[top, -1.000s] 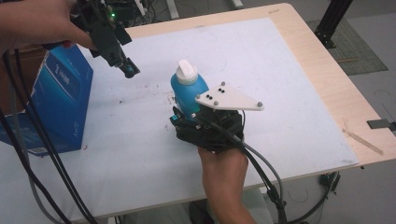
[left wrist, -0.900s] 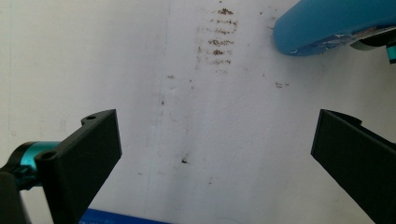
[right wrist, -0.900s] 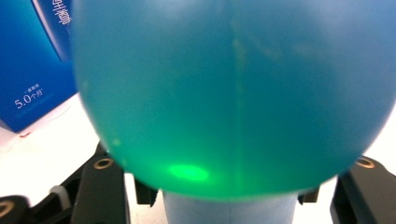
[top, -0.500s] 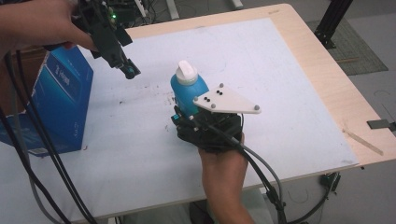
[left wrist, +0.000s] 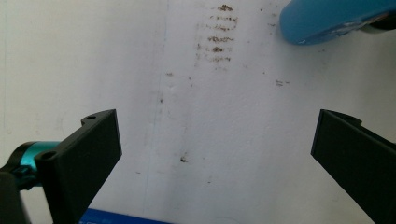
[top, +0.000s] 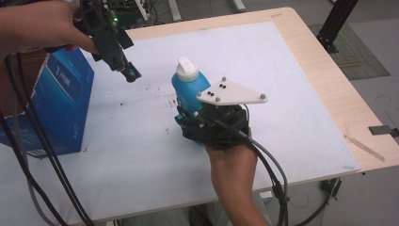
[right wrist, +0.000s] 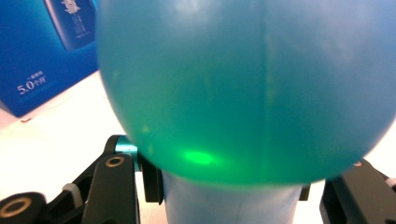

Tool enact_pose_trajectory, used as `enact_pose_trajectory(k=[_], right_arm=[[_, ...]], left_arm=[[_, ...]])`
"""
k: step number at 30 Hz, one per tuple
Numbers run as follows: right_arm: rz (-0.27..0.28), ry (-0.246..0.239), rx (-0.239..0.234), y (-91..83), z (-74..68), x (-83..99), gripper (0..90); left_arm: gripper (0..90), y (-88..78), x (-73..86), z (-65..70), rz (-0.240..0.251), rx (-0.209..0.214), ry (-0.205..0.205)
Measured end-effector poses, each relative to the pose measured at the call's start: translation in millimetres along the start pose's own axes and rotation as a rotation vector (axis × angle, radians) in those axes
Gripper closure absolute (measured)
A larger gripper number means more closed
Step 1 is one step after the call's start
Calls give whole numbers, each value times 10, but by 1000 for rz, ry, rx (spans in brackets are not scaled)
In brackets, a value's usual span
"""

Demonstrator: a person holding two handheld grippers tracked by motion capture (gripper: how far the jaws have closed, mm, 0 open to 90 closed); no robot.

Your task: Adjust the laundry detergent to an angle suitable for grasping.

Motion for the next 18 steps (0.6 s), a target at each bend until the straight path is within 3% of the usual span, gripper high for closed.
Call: enact_pose_trajectory(k=[6, 7, 8, 11, 12, 14, 17, 18], right_arm=[[-25, -52, -100, -133, 179, -217, 439], [-25, -52, -100, -133, 179, -217, 439], [-38, -53, -141, -141, 249, -266, 439], [-52, -59, -208, -153, 340, -326, 439], [-52, -59, -208, -153, 340, -326, 439], [-66, -72, -267, -159, 408, -384, 439], [-77, -88, -292, -164, 444, -417, 439], [-92, -113, -309, -169, 477, -446, 438]], left_arm=[[17, 17, 14, 9, -1, 1, -3], [16, 17, 14, 9, -1, 1, -3], [17, 19, 9, 13, 0, 1, 0], [17, 13, 1, 23, 5, 2, 3], [17, 13, 1, 23, 5, 2, 3], [16, 11, -4, 27, 3, 2, 6], [17, 14, -3, 32, 3, 3, 6], [17, 18, -2, 31, 4, 2, 9]])
Point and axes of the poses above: each handheld gripper's, and its own axes: y roughly forward along the jaws, x roughly out of its underside, z roughly to its right, the point moved 4 cm from there along y, roughly forward along the jaws, and after that the axes turned 7 degrees about -x, right-handed, at the moved point
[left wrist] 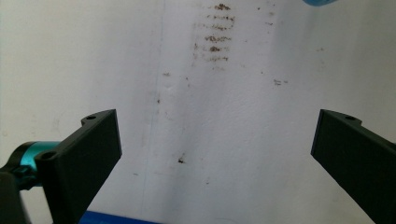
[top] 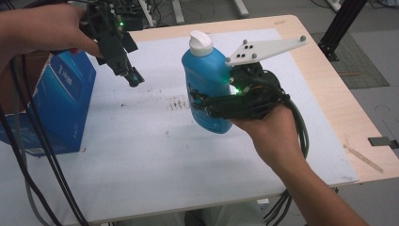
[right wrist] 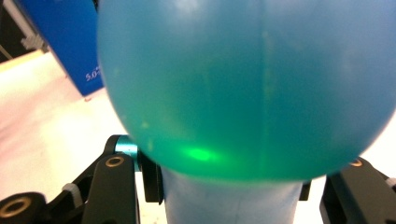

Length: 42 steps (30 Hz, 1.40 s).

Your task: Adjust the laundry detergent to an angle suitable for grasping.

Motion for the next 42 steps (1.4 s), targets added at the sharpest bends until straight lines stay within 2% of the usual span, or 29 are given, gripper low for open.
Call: enact_pose_trajectory(k=[8, 14, 15, 16, 17, 18, 20, 21, 27, 29, 33, 42], right_arm=[[-28, -59, -74, -47, 79, -100, 437], [-23, -122, -155, -59, 147, -197, 438], [-23, -122, -155, -59, 147, -197, 438], [-29, -146, -192, -59, 170, -222, 438], [-29, -146, -192, -59, 170, -222, 438], [-35, -166, -225, -54, 192, -241, 438], [-41, -175, -241, -52, 205, -248, 438], [-48, -193, -266, -41, 229, -258, 438], [-35, -193, -326, -23, 313, -258, 438], [-32, -194, -334, -23, 323, -256, 438], [-29, -230, -366, -9, 358, -258, 438], [-30, -257, -419, 36, 429, -282, 438]], left_arm=[[17, 11, -5, 3, -5, -1, -4], [17, 11, -3, 1, -7, -1, -4], [17, 11, -3, 1, -7, -1, -4], [16, 11, 1, 4, -10, -1, -5], [17, 11, 1, 4, -10, -1, -5], [17, 12, 3, 4, -11, -1, -5], [17, 13, 6, 5, -11, -3, -8], [16, 12, 8, 3, -11, -2, -8], [17, 17, 24, 2, -13, -3, -10], [17, 19, 27, 3, -14, -2, -12], [16, 25, 46, 8, -18, -2, -17], [17, 36, 51, 8, -23, -1, -20]])
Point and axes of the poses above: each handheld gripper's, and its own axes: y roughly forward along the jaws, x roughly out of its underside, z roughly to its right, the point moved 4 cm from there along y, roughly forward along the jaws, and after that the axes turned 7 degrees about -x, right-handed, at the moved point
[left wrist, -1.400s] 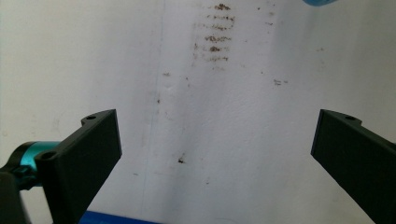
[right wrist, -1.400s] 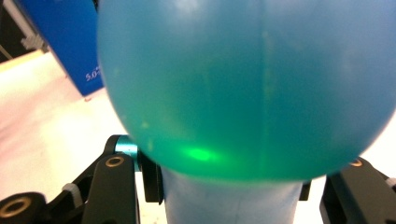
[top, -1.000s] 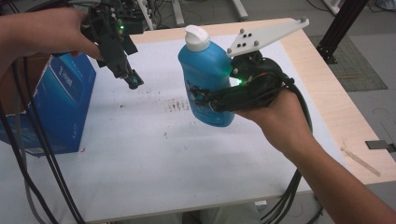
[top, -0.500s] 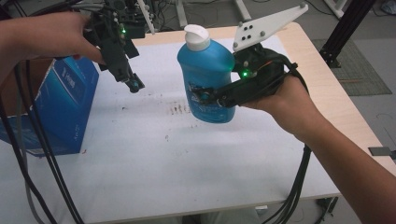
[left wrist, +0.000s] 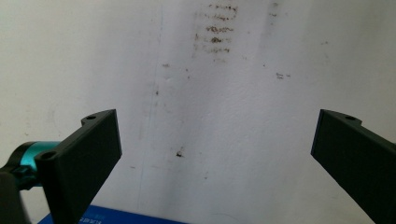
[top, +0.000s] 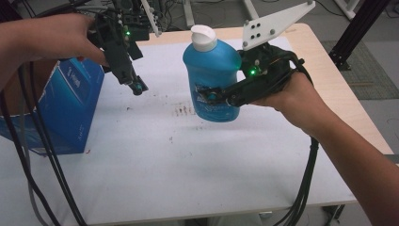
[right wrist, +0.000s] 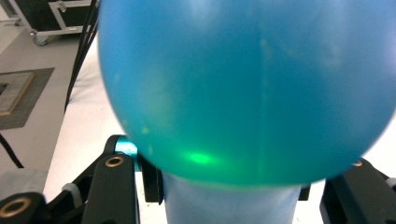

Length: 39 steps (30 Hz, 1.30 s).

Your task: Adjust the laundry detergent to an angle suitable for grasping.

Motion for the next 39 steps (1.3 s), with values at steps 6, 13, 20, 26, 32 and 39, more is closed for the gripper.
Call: enact_pose_trajectory(k=[6, 13, 20, 26, 32, 39], right_arm=[[-10, -15, -30, 34, 32, 20, 438], [-14, -23, -69, 116, 54, 45, 438], [-21, -28, -78, 197, 91, 61, 438], [-9, -28, -83, 250, 149, 82, 438], [-6, -25, -79, 292, 203, 97, 438], [-5, -36, -79, 302, 279, 28, 439]], left_arm=[[17, 3, -6, 8, 1, 0, 0], [17, 16, 28, 15, -4, -1, -2], [17, 21, 44, 20, -3, 0, -5], [16, 23, 56, 23, -2, 1, -6], [17, 27, 67, 18, -3, 1, -7], [17, 30, 77, 8, -5, 2, -8]])
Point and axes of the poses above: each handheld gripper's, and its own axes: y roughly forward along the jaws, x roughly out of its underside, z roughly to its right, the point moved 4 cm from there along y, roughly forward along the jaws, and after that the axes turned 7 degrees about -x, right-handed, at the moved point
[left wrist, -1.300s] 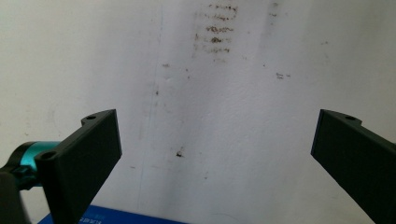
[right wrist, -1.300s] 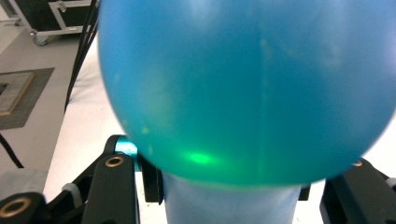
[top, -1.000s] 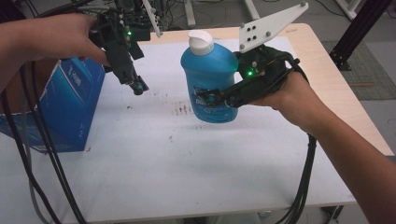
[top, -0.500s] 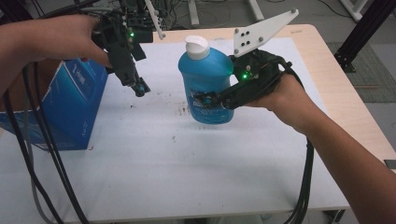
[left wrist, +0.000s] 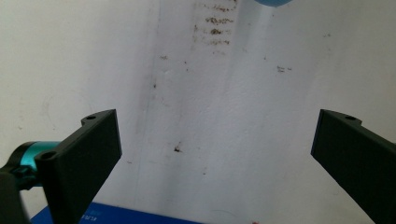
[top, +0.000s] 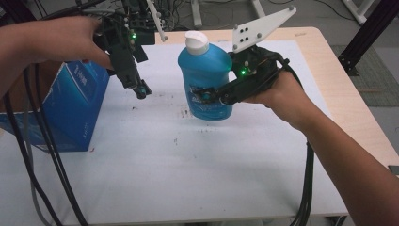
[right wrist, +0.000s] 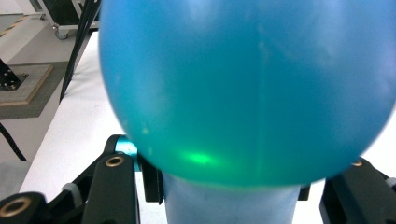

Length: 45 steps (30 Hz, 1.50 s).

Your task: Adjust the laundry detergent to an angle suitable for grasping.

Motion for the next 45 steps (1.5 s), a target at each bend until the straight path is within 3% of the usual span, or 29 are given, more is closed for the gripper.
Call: enact_pose_trajectory(k=[15, 30, 45], right_arm=[[-2, -21, -24, 147, 173, -22, 439], [1, 10, -33, 315, 321, 106, 440], [-3, -12, -79, 455, 348, 146, 441]], left_arm=[[17, 14, 15, -5, 0, 4, 0], [17, 53, 59, -26, -4, 8, -13], [17, 75, 112, -43, -11, 13, -19]])
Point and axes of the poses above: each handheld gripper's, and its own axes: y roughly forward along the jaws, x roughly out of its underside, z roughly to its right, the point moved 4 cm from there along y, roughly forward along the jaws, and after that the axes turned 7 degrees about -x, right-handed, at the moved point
